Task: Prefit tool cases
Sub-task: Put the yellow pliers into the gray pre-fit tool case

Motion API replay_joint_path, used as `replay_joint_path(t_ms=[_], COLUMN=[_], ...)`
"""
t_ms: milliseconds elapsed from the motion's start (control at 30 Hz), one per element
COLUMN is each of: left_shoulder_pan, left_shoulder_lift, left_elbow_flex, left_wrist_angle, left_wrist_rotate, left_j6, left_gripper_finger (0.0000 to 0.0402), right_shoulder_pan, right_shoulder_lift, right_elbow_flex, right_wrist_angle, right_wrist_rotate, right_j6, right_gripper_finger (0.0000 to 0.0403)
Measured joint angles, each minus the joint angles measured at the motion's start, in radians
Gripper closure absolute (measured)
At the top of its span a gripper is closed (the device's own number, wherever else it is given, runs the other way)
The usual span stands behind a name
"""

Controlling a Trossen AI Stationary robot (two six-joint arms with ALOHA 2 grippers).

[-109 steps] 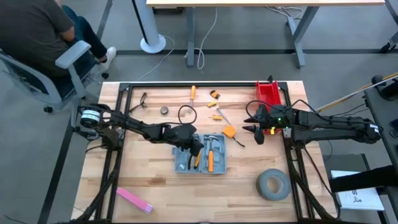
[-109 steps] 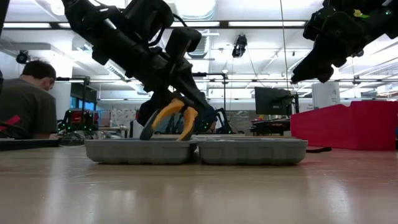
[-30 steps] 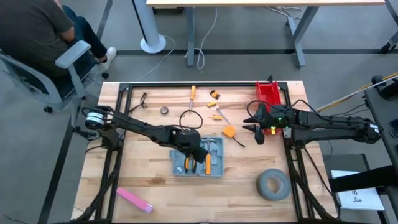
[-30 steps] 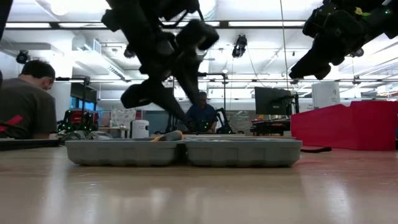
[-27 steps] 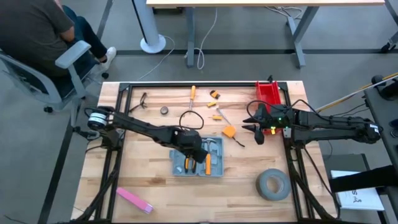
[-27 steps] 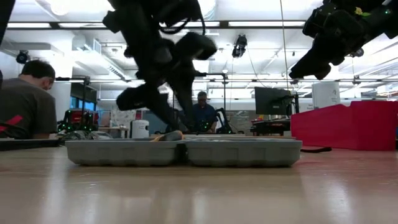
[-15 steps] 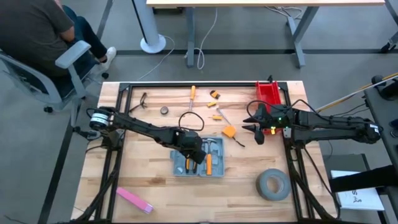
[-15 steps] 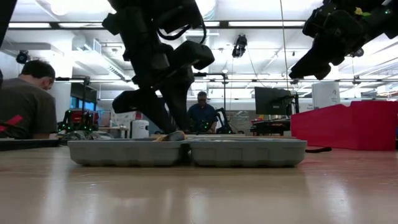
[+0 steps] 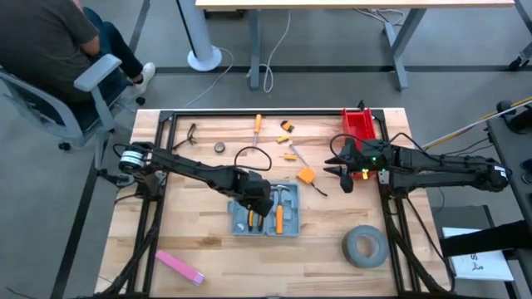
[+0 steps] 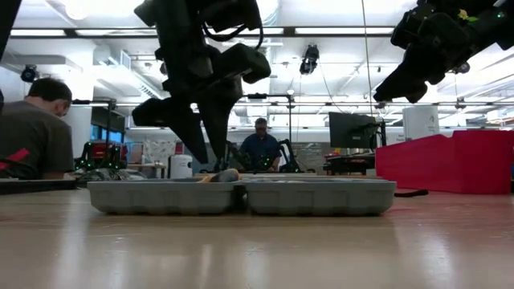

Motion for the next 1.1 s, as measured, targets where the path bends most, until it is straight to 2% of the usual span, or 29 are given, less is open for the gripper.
replay_joint_path(t_ms=[300, 567, 700, 867, 1100], left_shoulder_pan=[0.0, 0.0, 0.0, 0.0, -0.001], left_shoulder_lift=[0.001, 0.001, 0.001, 0.008, 0.059], left_elbow_flex=[-0.017, -0.047, -0.048, -0.048, -0.048], left_wrist_angle=[0.044, 0.04, 0.041, 0.045, 0.079], left_wrist_rotate=[0.025, -0.003, -0.03, -0.032, 0.021], left_j6=[0.0, 0.089, 0.177, 0.202, 0.258], left_gripper_finger=[0.0251, 0.0212, 0.021, 0.0214, 0.021], right_shoulder_pan=[0.0, 0.0, 0.0, 0.0, 0.0], right_shoulder_lift=[0.0, 0.0, 0.0, -0.002, -0.002], right_elbow_flex=[0.0, 0.0, 0.0, 0.0, 0.0], right_wrist_angle=[0.001, 0.002, 0.018, 0.02, 0.02], right_wrist_rotate=[-0.002, -0.004, -0.006, -0.008, -0.008], right_j6=[-0.011, -0.01, -0.01, -0.007, -0.007], right_gripper_finger=[0.0283, 0.0296, 0.0302, 0.0298, 0.0287])
